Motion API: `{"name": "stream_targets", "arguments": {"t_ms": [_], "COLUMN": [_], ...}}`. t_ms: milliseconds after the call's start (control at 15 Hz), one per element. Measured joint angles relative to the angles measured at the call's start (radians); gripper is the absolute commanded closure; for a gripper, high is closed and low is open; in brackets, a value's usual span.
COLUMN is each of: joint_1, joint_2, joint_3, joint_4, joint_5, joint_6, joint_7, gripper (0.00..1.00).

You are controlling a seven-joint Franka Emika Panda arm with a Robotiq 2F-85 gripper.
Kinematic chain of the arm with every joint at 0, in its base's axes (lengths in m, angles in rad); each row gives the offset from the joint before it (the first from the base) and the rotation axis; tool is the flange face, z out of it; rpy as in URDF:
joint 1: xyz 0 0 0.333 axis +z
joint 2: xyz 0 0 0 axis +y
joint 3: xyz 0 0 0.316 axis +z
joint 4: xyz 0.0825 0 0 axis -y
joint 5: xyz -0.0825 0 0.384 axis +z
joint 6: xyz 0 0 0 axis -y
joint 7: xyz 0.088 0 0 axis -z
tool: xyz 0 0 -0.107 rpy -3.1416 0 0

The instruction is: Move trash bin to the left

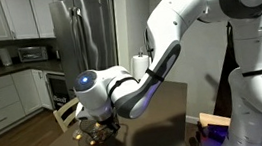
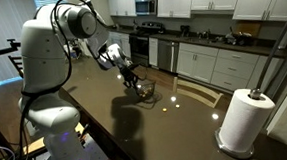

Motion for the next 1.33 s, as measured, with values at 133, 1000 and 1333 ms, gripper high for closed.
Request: {"name": "stream_targets", "arguments": {"t_ms": [133,1000,1333], "joint_1": [0.016,0.042,0.042], "joint_2": [-0.027,-0.091,-0.108], "joint_3": [0.013,0.145,0.182], "joint_4": [-0.026,-0.109,-0.095], "joint_5": [-0.022,0.011,0.197], "joint_6": [0.0,0.001,0.001], "joint_7": [0.019,-0.114,-0.3], "gripper": [0.95,0.95,0.95]}}
